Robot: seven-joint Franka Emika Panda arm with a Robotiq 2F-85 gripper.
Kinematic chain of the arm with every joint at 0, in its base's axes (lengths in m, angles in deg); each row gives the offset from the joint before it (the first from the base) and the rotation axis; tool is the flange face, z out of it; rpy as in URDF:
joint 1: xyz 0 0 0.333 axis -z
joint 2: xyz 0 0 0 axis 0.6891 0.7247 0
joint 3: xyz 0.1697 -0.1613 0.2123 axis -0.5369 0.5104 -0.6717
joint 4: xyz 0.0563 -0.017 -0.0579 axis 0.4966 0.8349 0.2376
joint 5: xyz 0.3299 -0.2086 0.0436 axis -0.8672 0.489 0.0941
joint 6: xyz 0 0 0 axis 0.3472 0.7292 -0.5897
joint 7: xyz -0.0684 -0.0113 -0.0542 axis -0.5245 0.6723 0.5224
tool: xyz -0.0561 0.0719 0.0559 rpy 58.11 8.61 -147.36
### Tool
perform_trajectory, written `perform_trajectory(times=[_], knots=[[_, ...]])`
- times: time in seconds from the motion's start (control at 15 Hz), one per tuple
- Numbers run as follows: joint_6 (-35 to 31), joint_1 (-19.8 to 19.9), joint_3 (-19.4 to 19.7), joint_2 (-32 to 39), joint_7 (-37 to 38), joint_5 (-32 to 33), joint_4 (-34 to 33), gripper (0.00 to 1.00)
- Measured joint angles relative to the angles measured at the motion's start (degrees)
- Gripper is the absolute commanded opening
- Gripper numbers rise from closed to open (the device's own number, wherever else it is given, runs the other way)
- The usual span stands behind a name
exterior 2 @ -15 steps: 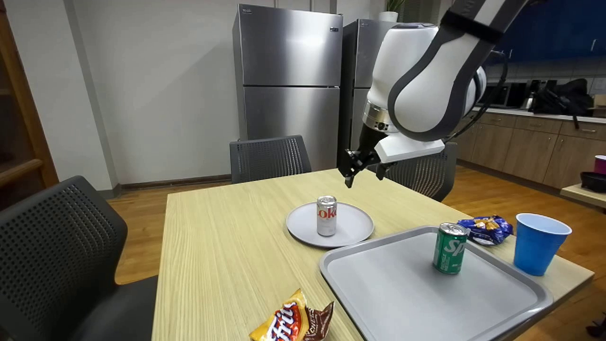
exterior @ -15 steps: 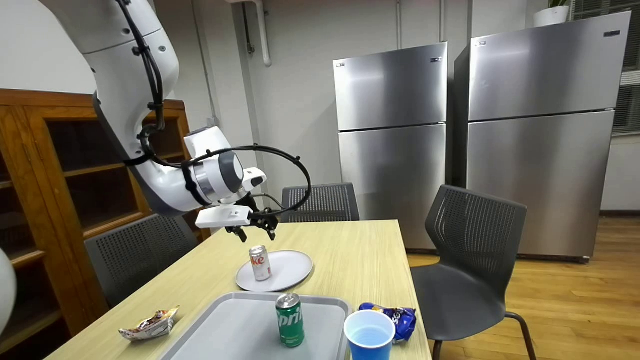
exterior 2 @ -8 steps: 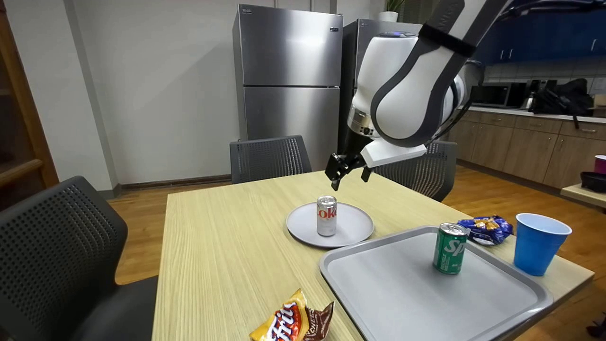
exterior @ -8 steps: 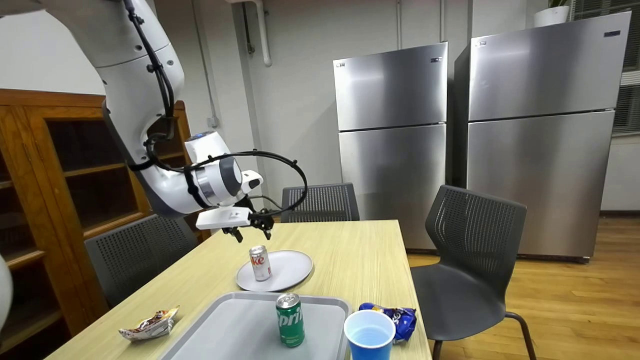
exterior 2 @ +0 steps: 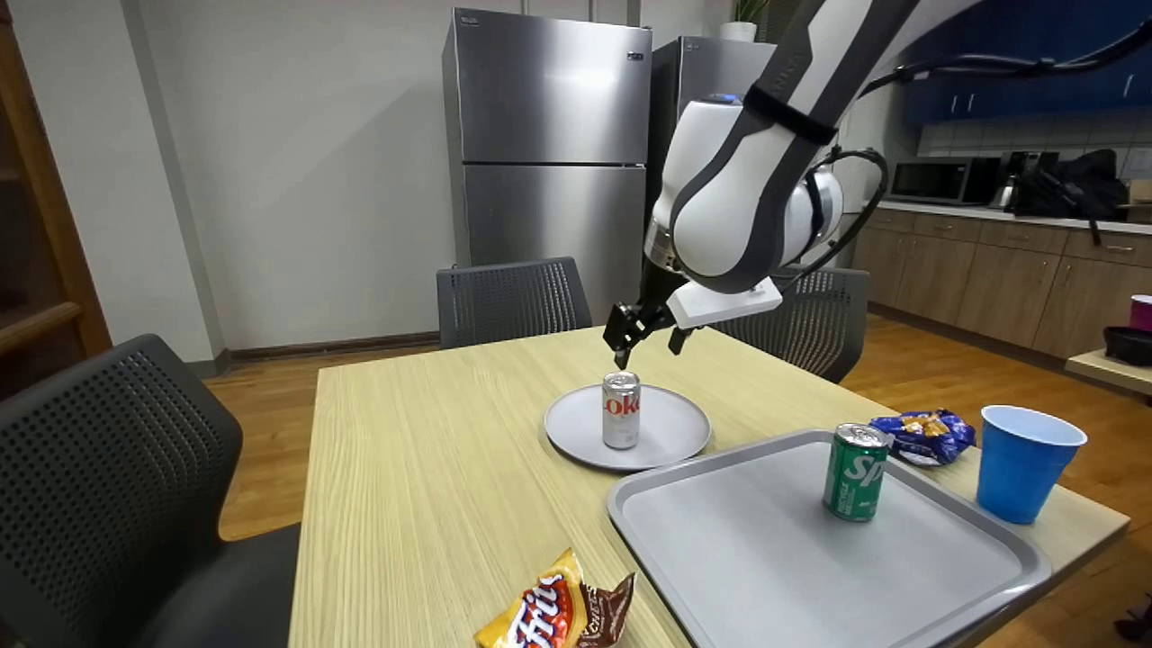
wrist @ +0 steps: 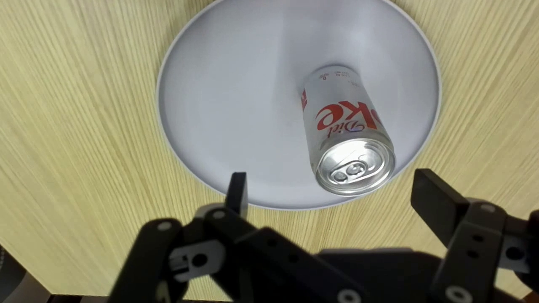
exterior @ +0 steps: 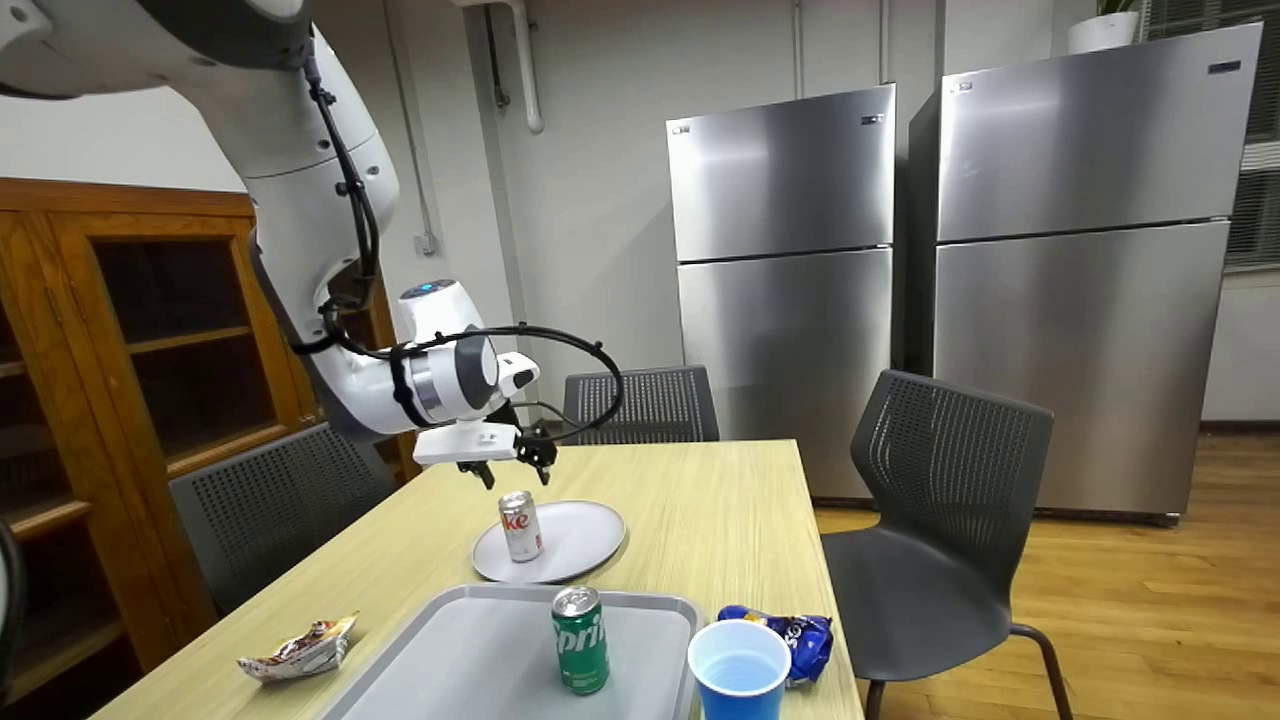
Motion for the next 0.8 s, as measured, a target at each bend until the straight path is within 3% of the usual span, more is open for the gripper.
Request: perform_trajectory(times=[0.8], knots=[[0.12, 0.31, -1.70, 5.31, -8.28, -6.60, -5.63, 1.00]])
